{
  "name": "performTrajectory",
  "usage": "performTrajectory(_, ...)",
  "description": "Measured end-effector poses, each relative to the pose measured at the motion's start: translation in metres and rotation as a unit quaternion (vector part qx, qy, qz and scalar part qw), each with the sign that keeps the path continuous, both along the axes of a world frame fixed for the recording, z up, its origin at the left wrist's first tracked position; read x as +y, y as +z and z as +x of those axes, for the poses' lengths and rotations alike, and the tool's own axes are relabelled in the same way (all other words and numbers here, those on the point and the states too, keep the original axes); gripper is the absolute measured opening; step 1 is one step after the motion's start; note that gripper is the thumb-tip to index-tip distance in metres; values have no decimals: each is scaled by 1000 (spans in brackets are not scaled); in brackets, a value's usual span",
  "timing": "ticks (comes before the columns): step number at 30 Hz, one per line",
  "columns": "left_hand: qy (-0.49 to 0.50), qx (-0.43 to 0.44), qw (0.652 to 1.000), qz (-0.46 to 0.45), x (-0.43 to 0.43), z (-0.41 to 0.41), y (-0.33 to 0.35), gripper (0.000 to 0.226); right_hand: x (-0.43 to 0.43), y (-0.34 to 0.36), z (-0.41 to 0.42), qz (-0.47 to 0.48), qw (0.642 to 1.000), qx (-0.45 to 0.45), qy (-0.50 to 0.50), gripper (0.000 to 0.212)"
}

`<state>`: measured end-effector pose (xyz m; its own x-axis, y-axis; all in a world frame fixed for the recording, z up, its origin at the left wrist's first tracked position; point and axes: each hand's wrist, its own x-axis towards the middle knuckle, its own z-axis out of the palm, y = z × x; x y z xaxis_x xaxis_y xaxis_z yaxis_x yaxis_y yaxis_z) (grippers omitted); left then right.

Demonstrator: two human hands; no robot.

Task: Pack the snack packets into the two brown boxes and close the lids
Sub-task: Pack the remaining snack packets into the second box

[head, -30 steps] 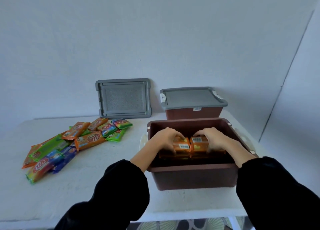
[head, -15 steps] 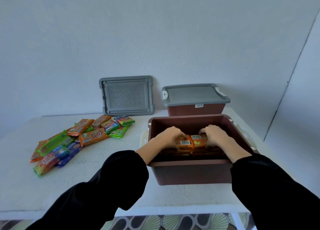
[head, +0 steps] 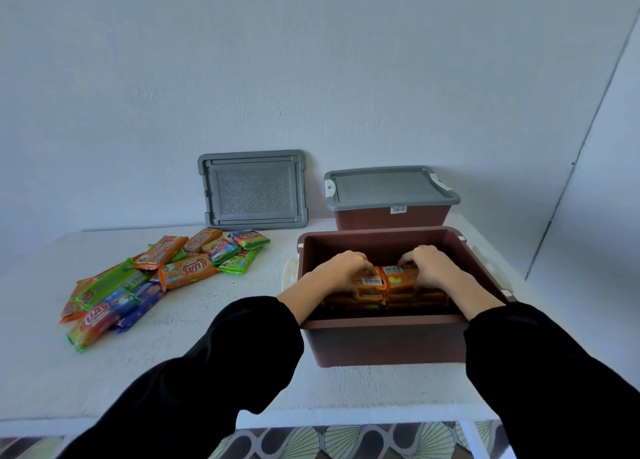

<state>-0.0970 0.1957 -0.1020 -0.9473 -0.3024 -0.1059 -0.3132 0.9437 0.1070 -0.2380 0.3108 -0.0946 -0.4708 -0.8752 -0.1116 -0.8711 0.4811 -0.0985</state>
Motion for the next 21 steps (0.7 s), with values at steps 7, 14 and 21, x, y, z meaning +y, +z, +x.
performTrajectory(7,10,16,1000,8,0,4,2,60,6,6,5,-13,999,-43,-19,62)
performTrajectory(14,53,250,959,120,-8,33,30,30,-8,26,29,-200,973,-110,-34,50)
performTrajectory(21,153,333,925,102,-57,122,50,28,-74,53,111,-257,951,-138,102,53)
